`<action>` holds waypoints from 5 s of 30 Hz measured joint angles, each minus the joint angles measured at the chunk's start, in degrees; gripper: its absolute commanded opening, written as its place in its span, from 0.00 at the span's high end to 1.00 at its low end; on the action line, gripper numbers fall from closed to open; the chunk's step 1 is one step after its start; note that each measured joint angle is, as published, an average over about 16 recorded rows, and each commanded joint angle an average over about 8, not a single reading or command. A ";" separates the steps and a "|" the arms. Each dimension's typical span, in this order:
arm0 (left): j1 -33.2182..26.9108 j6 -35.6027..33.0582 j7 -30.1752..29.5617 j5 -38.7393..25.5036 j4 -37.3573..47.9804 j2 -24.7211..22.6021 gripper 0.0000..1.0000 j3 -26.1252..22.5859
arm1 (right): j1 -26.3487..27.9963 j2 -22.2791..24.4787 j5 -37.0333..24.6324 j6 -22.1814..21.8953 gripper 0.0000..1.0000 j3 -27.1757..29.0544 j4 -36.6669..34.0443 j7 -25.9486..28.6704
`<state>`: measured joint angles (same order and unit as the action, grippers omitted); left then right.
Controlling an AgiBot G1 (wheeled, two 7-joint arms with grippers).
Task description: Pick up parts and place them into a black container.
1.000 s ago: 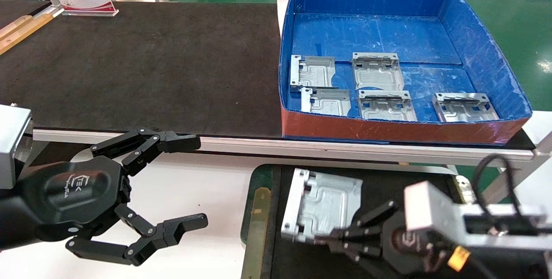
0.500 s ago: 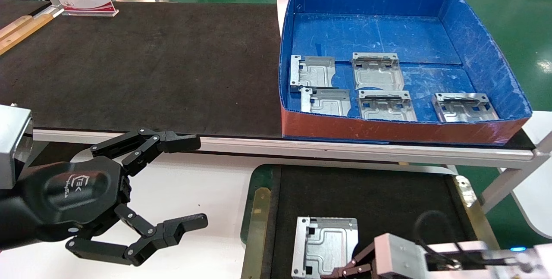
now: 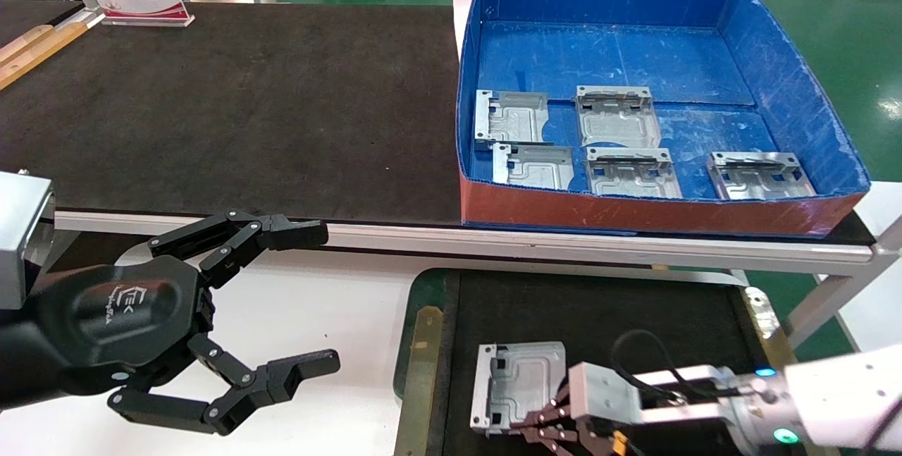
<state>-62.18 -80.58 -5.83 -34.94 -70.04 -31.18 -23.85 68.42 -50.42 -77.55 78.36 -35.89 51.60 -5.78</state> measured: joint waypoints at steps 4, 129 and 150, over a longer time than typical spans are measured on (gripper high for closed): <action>0.00 0.00 0.00 0.00 0.00 0.00 0.00 0.00 | 1.87 -2.65 -1.44 -0.71 1.00 -0.61 -4.70 -2.60; 0.02 0.01 0.00 0.01 0.01 0.01 0.00 0.00 | 3.26 9.46 34.65 9.77 0.00 8.24 5.08 1.47; 0.02 0.01 0.00 0.01 0.01 0.01 0.00 0.00 | -3.90 13.66 35.38 8.05 0.00 16.47 17.04 12.13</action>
<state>-62.16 -80.57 -5.83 -34.93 -70.03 -31.17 -23.85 64.52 -36.75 -42.16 86.41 -19.42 68.64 6.35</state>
